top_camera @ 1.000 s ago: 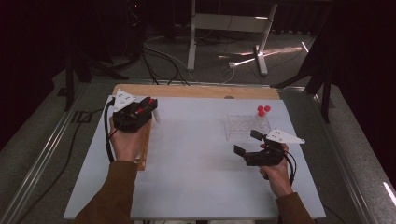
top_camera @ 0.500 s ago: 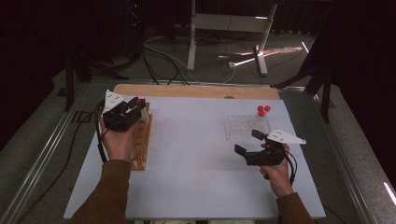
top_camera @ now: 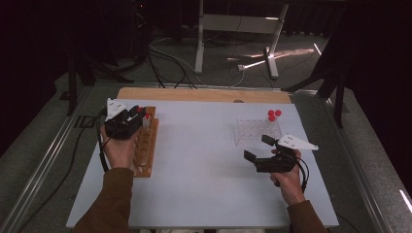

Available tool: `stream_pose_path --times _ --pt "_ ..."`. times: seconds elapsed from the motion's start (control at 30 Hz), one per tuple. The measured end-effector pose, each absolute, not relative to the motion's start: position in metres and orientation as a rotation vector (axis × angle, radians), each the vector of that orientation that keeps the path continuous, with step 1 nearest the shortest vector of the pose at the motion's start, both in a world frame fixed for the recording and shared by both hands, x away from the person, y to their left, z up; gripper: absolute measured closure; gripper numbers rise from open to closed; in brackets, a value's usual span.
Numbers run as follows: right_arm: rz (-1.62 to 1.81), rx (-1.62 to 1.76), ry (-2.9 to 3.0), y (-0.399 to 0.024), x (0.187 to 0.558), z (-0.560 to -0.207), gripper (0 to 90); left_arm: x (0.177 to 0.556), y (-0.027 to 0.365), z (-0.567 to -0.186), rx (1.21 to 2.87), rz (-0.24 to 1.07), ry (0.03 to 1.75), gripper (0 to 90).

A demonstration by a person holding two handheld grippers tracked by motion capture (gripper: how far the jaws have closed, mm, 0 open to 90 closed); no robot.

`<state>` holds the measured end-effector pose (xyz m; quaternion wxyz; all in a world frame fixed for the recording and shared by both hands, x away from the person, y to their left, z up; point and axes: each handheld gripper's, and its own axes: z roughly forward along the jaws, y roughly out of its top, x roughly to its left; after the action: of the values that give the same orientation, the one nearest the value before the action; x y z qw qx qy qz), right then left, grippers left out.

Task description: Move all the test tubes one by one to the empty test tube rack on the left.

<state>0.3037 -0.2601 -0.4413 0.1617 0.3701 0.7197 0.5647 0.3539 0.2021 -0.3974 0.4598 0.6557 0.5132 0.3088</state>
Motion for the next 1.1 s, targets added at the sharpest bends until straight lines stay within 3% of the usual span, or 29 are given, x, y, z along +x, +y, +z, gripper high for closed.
stream_pose_path --times 1.1 --pt "1.612 1.059 2.048 -0.261 0.304 -0.441 0.0 0.363 0.201 -0.437 1.717 0.679 1.359 69.2"
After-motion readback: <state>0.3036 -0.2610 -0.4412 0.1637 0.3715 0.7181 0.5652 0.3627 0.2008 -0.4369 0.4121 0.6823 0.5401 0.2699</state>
